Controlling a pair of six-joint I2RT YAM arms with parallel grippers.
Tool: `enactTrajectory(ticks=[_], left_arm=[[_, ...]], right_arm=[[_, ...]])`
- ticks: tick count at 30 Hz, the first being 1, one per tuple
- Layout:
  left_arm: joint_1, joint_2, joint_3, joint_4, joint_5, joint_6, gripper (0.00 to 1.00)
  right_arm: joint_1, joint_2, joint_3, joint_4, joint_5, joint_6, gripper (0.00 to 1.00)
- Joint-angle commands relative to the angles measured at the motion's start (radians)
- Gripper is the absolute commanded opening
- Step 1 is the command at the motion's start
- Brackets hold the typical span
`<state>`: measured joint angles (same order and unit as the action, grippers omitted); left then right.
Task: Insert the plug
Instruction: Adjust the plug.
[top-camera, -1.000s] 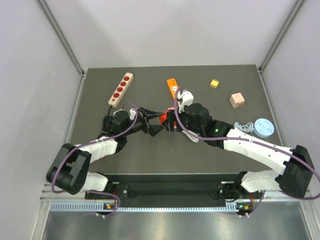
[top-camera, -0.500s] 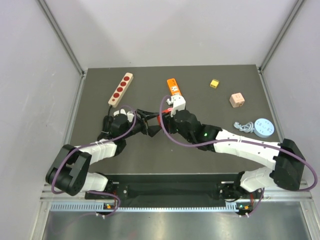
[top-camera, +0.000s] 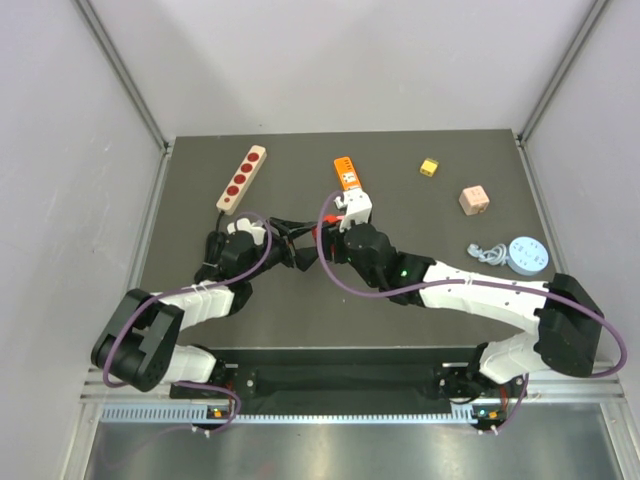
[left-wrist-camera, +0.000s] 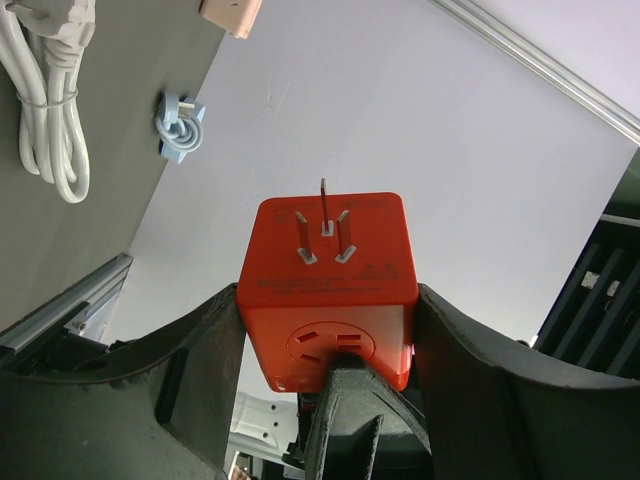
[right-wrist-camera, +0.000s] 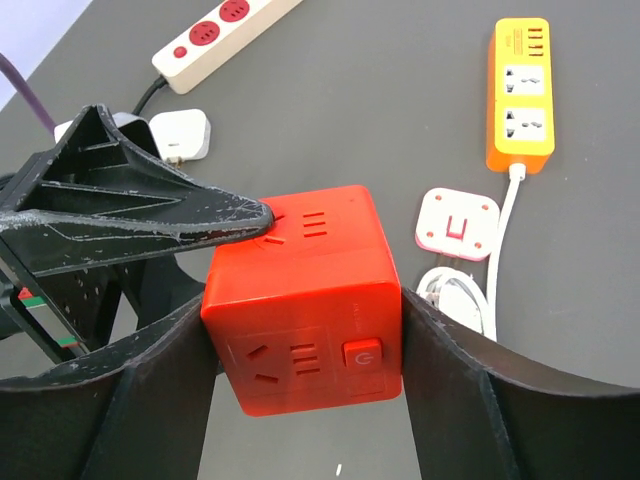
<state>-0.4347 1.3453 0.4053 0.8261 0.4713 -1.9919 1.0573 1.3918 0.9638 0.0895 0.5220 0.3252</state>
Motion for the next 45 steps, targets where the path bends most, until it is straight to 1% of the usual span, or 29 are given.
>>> enactTrajectory(ticks=[1, 4, 6, 13, 16, 18, 21, 23, 24, 25, 26, 27, 28, 29, 31, 32, 33, 34, 37, 38, 39, 40, 41, 42, 43, 44, 45], left_arm=[[-0.013, -0.037, 0.014, 0.146, -0.003, -0.294, 0.0], [-0.013, -0.038, 0.003, 0.15, -0.013, -0.298, 0.0], [-0.013, -0.034, 0.006, 0.15, -0.014, -0.297, 0.0], [-0.013, -0.037, 0.013, 0.139, -0.017, -0.289, 0.0], [-0.013, -0.037, 0.021, 0.128, -0.016, -0.282, 0.0], [-0.013, -0.037, 0.023, 0.123, -0.014, -0.278, 0.0], [-0.012, -0.044, 0.021, 0.12, -0.019, -0.28, 0.0], [-0.012, -0.046, 0.024, 0.119, -0.017, -0.278, 0.0], [-0.013, -0.046, 0.029, 0.117, -0.017, -0.275, 0.0], [-0.013, -0.043, 0.03, 0.119, -0.014, -0.271, 0.0], [-0.013, -0.043, 0.032, 0.126, -0.014, -0.263, 0.0], [-0.012, -0.035, 0.036, 0.142, -0.011, -0.257, 0.07], [-0.012, -0.029, 0.038, 0.148, -0.004, -0.242, 0.21], [-0.012, -0.025, 0.043, 0.151, 0.006, -0.234, 0.35], [-0.012, -0.009, 0.055, 0.137, 0.035, -0.213, 0.71], [-0.01, -0.008, 0.061, 0.131, 0.039, -0.205, 0.77], [-0.012, -0.008, 0.075, 0.12, 0.049, -0.197, 0.8], [-0.01, -0.012, 0.087, 0.069, 0.055, -0.167, 0.85], [-0.01, -0.026, 0.127, -0.048, 0.073, -0.09, 0.89], [-0.01, -0.035, 0.13, -0.082, 0.078, -0.07, 0.91], [-0.007, -0.037, 0.135, -0.116, 0.081, -0.049, 0.92], [-0.004, -0.041, 0.138, -0.146, 0.084, 0.003, 0.92], [0.001, -0.046, 0.136, -0.229, 0.084, 0.034, 0.93], [0.004, -0.06, 0.142, -0.273, 0.084, 0.066, 0.93], [0.008, -0.066, 0.142, -0.312, 0.084, 0.123, 0.93], [0.011, -0.075, 0.144, -0.364, 0.079, 0.152, 0.93], [0.014, -0.077, 0.145, -0.39, 0.081, 0.178, 0.93]], right_arm=[[0.033, 0.009, 0.003, 0.099, 0.01, 0.023, 0.64], [0.036, 0.018, 0.003, 0.084, 0.012, 0.018, 0.71], [0.036, 0.026, 0.003, 0.067, 0.009, 0.018, 0.73], [0.041, 0.024, 0.003, 0.012, 0.052, 0.037, 0.74], [0.041, 0.023, 0.004, -0.005, 0.07, 0.034, 0.77], [0.041, 0.018, 0.001, -0.004, 0.07, 0.034, 0.75], [0.041, 0.018, 0.001, 0.0, 0.064, 0.032, 0.69], [0.041, 0.019, -0.002, 0.01, 0.064, 0.032, 0.57], [0.04, 0.018, -0.005, 0.018, 0.061, 0.029, 0.51], [0.041, 0.012, -0.008, 0.027, 0.059, 0.028, 0.31], [0.041, 0.009, -0.014, 0.048, 0.056, 0.025, 0.22], [0.041, 0.006, -0.014, 0.056, 0.049, 0.012, 0.15], [0.043, -0.002, -0.014, 0.058, 0.049, 0.009, 0.01], [0.04, -0.005, -0.004, 0.049, 0.053, 0.006, 0.0], [0.029, -0.011, 0.024, 0.01, 0.058, -0.002, 0.0], [0.021, -0.013, 0.059, -0.047, 0.055, -0.003, 0.0], [-0.005, -0.014, 0.076, -0.078, 0.029, -0.008, 0.0], [-0.022, -0.014, 0.094, -0.114, 0.009, -0.009, 0.0], [-0.092, -0.019, 0.154, -0.22, -0.075, -0.047, 0.0], [-0.117, -0.01, 0.206, -0.296, -0.139, -0.052, 0.0], [-0.173, -0.002, 0.235, -0.335, -0.178, -0.06, 0.0], [-0.206, 0.01, 0.265, -0.376, -0.221, -0.066, 0.0], [-0.235, 0.041, 0.324, -0.451, -0.261, -0.074, 0.0], [-0.284, 0.056, 0.354, -0.483, -0.308, -0.101, 0.0], [-0.302, 0.096, 0.383, -0.516, -0.322, -0.118, 0.0], [-0.319, 0.119, 0.448, -0.578, -0.335, -0.136, 0.0], [-0.345, 0.142, 0.482, -0.606, -0.341, -0.171, 0.0]])
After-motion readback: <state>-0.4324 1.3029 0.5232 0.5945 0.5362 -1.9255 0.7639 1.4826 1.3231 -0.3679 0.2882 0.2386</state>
